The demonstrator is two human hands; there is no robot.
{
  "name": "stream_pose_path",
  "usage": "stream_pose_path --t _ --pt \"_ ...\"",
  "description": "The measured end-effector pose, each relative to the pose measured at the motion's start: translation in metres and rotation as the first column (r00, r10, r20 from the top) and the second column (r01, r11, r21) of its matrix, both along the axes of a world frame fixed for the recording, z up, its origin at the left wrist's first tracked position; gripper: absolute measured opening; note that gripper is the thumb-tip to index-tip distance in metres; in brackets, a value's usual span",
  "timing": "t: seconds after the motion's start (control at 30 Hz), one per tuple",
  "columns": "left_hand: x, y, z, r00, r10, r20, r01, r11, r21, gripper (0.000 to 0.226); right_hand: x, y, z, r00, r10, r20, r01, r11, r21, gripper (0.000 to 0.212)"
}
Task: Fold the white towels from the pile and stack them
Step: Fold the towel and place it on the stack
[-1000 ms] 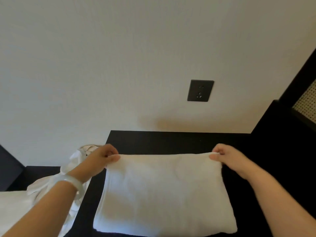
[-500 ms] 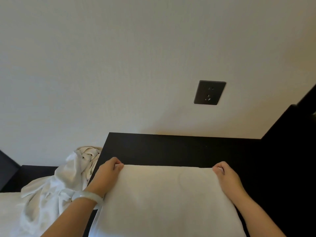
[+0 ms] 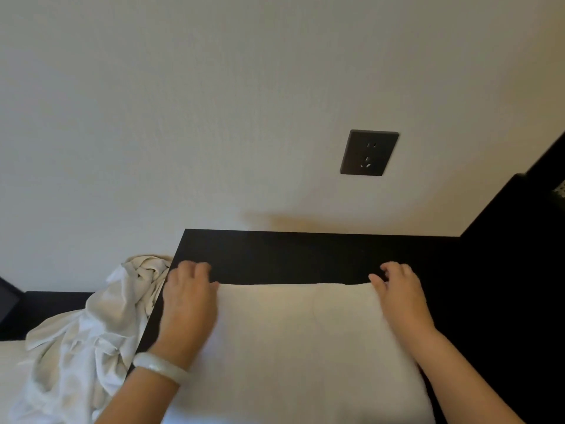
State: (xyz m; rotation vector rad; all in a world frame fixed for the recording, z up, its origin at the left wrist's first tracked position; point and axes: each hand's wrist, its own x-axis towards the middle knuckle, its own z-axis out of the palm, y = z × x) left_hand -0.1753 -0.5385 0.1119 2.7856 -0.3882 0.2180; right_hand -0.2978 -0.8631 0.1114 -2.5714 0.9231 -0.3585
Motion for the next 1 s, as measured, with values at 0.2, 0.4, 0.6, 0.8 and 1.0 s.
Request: stream_pose_path --t 0.2,0.4,0.6,0.8,1.0 --pt "-0.062 -0.037 -0.016 0.931 -0.316 -0.182 0.352 0.91 0.219 0.065 -0.01 0.094 -0.009 0.827 0.487 -0.28 -0.548 0.811 -0.207 0.064" --pt "-0.043 -0.034 -0.018 0.901 -0.338 -0.272 0.398 0.893 0.208 0.057 0.021 0.098 -0.011 0.826 0.311 -0.47 -0.377 0.925 -0.049 0.065" --pt "-0.064 0.018 -0.003 0.971 -0.09 -0.223 -0.024 0.887 -0.461 0.047 0.035 0.189 0.001 0.686 0.69 -0.232 -0.725 0.674 -0.141 0.058" --pt "-0.096 0.091 -0.004 0.784 0.059 -0.618 -0.428 0.772 -0.469 0.003 0.076 0.223 -0.021 0.609 0.693 -0.386 -0.769 0.635 -0.074 0.059" --pt "-0.122 0.113 -0.008 0.695 -0.278 -0.663 -0.233 0.785 -0.574 0.025 0.088 0.224 -0.033 0.691 0.614 -0.38 -0.698 0.703 -0.134 0.061"
